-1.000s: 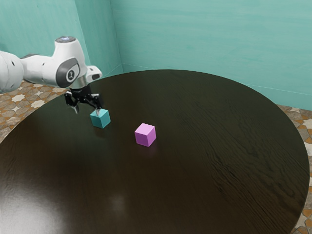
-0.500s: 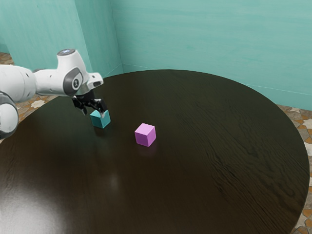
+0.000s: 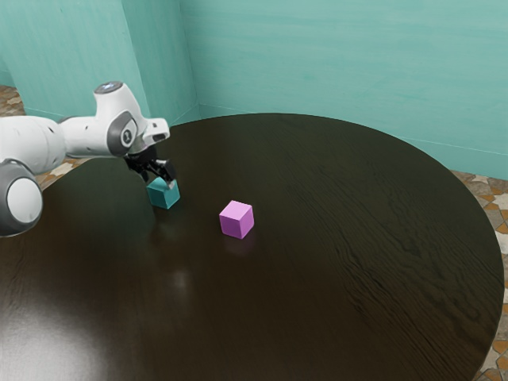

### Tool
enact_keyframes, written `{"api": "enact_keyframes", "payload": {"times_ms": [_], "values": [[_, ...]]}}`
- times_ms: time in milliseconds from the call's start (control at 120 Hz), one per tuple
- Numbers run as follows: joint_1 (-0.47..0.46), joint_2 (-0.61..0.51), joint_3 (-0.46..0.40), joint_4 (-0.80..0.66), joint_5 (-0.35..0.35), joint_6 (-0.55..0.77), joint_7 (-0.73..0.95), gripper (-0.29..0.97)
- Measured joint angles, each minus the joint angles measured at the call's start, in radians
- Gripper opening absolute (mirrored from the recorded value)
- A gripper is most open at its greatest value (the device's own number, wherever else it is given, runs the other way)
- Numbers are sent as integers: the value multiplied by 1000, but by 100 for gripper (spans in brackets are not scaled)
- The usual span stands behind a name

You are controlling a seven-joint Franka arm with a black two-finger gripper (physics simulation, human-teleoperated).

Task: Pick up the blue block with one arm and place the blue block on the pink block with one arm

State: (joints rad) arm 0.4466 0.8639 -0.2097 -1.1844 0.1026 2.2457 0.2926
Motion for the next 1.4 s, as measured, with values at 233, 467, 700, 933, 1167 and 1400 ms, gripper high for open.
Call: {"api": "enact_keyframes", "payload": {"times_ms": [233, 467, 700, 933, 1167, 1400], "values": [[1, 20, -1, 1, -13, 3, 61, 68], [1, 39, 0, 4, -25, 22, 101, 68], [1, 59, -6, 17, -27, 31, 127, 68], [3, 45, -2, -5, -31, 35, 116, 35], [3, -89, 6, -141, -23, 40, 72, 32], [-73, -412, 3, -462, -18, 46, -53, 33]]}}
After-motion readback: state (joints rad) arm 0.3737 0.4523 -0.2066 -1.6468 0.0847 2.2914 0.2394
